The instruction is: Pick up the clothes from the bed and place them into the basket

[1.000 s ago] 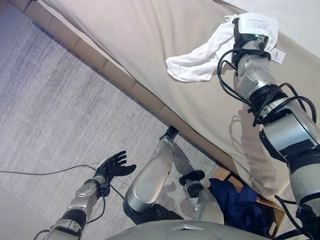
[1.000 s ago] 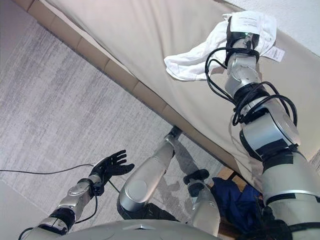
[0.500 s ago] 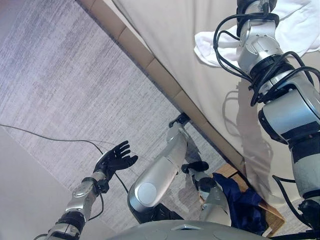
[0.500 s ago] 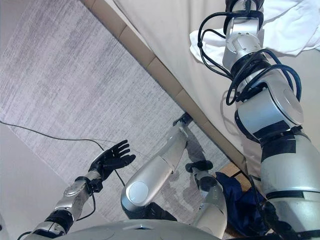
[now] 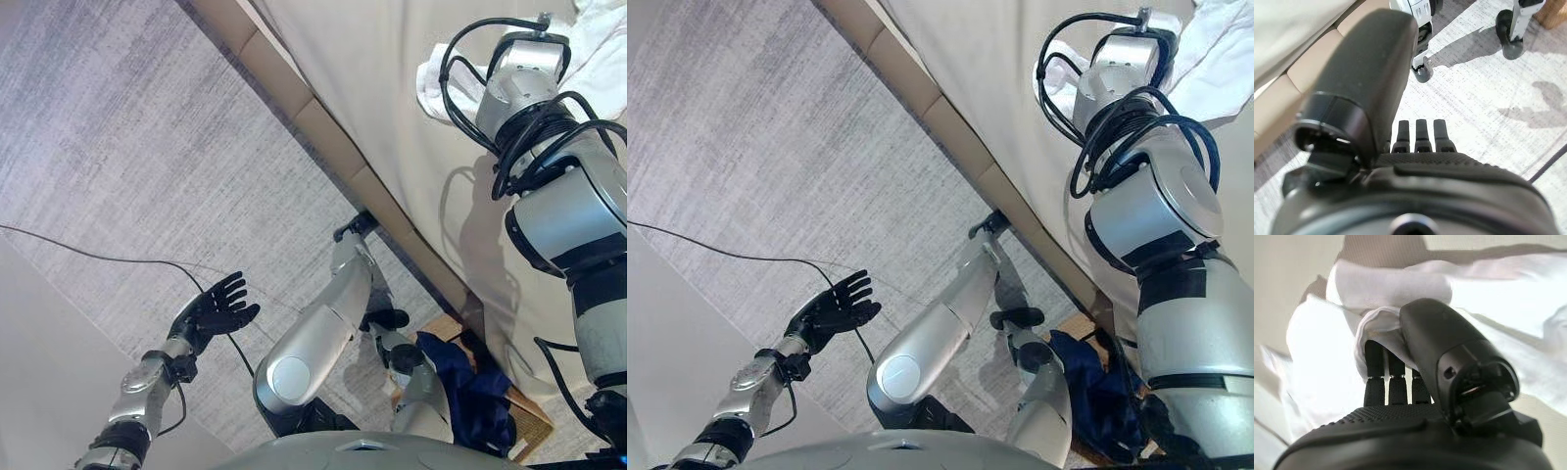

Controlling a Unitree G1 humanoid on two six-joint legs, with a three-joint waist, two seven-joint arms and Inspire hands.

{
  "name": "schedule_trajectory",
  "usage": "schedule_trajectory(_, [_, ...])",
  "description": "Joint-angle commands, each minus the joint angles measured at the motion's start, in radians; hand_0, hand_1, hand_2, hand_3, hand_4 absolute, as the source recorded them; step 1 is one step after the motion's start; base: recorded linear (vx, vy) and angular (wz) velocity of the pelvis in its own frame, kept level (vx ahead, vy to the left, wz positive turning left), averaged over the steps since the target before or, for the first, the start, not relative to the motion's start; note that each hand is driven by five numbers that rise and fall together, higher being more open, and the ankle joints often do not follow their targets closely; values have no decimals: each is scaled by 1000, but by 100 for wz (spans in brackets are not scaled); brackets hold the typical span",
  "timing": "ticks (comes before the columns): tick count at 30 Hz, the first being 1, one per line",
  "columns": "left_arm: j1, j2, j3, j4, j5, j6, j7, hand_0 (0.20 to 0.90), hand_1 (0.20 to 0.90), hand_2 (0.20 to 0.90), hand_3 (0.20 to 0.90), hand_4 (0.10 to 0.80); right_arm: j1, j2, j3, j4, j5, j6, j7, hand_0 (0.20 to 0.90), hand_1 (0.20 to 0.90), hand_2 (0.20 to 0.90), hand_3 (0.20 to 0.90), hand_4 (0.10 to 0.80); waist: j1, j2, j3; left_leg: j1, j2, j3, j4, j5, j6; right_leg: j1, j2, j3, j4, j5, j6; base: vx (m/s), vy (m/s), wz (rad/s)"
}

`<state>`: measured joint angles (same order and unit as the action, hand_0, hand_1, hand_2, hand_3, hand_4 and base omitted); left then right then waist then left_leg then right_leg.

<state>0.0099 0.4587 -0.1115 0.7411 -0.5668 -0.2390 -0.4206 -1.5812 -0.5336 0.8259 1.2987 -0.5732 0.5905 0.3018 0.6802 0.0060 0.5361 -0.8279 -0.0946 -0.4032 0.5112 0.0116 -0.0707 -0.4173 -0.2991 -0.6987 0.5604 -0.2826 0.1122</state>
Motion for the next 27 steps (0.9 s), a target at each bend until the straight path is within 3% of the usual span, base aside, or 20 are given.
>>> schedule_trajectory(1, [67,82,12,80,16,-19,37,900,900,900,900,800,-30,-50,16,-77,7,-35,-292,300,300,300,200,100,9,-36,-16,121,6,132,-141,0,90,50,41,9,8,164,-7,-19,-80,-18])
schedule_trajectory(6, [40,57,3,122,32,-1,128,900,900,900,900,800,-28,-90,-36,-247,59,-91,-596,300,300,300,200,100,-49,-74,-16,263,30,171,-216,-9,87,161,73,60,-99,204,-4,-64,-86,-27])
schedule_trajectory(9, [26,51,1,146,53,17,169,900,900,900,900,800,-13,-143,-57,-355,96,-96,-683,300,300,300,200,100,-84,-101,-26,343,46,200,-259,-16,79,237,96,97,-177,206,-14,-51,-95,-42])
schedule_trajectory(11, [24,52,-1,167,83,45,198,900,900,900,900,800,28,-204,-95,-428,127,-126,-739,300,300,300,200,100,-123,-125,-77,412,58,213,-306,-20,66,306,129,136,-265,198,-23,46,-109,-29])
schedule_trajectory(18, [41,44,-12,204,185,130,230,900,900,900,900,800,188,-361,-240,-586,180,-181,-745,300,300,300,200,100,-217,-139,-223,594,79,267,-428,-10,41,467,178,211,-420,185,-30,100,-58,-18])
schedule_trajectory(23, [44,16,-35,300,293,169,245,900,900,900,900,800,301,-453,-345,-683,188,-253,-753,300,300,300,200,100,-325,-132,-348,732,84,324,-506,-11,46,529,190,273,-485,207,-15,53,-2,-26])
schedule_trajectory(27, [19,-19,-38,357,345,205,252,900,900,900,900,800,385,-538,-438,-800,219,-295,-774,300,300,300,200,100,-441,-103,-429,826,86,403,-553,-10,62,527,185,333,-517,254,-12,-17,33,-46])
